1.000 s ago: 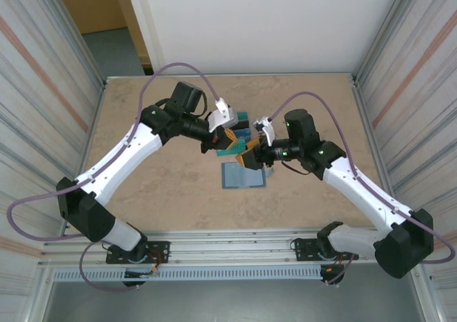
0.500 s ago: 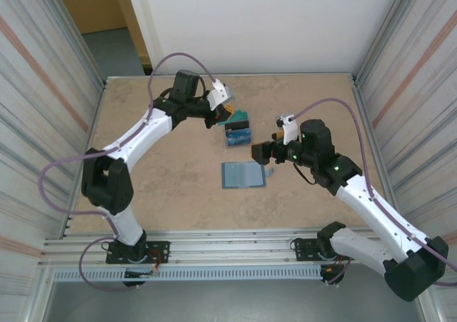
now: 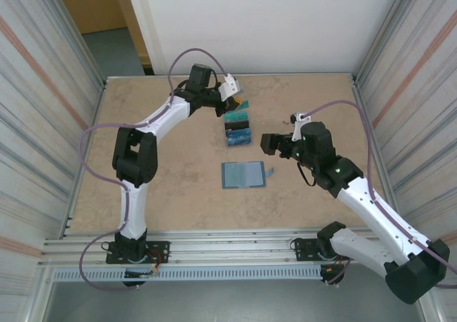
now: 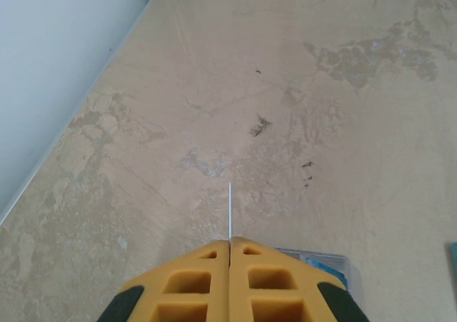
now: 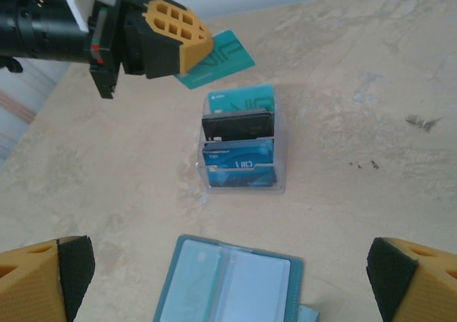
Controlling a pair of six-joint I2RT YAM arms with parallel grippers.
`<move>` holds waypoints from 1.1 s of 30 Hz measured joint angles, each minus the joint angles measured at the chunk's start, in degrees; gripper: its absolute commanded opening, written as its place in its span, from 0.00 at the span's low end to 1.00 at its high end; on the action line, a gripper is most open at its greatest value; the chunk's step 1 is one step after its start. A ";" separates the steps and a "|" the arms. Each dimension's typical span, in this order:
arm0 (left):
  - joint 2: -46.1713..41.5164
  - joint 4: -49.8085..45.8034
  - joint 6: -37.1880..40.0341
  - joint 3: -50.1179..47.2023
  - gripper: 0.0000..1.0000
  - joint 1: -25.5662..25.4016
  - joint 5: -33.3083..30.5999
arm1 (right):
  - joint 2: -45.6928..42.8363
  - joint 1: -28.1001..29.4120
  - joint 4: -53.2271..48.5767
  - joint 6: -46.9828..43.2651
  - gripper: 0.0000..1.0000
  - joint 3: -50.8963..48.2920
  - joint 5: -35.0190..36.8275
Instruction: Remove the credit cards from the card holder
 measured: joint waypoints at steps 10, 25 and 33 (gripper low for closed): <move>4.98 -0.57 1.92 0.22 0.00 0.00 -0.02 | -1.03 0.17 -1.09 1.95 0.99 -0.07 3.65; 6.43 -2.19 3.82 3.85 0.00 0.85 0.02 | -1.03 1.29 -2.21 1.95 0.99 -0.04 5.75; 8.11 -4.42 4.98 4.61 0.00 0.85 0.04 | -0.46 1.29 -2.32 1.95 0.99 -0.04 5.79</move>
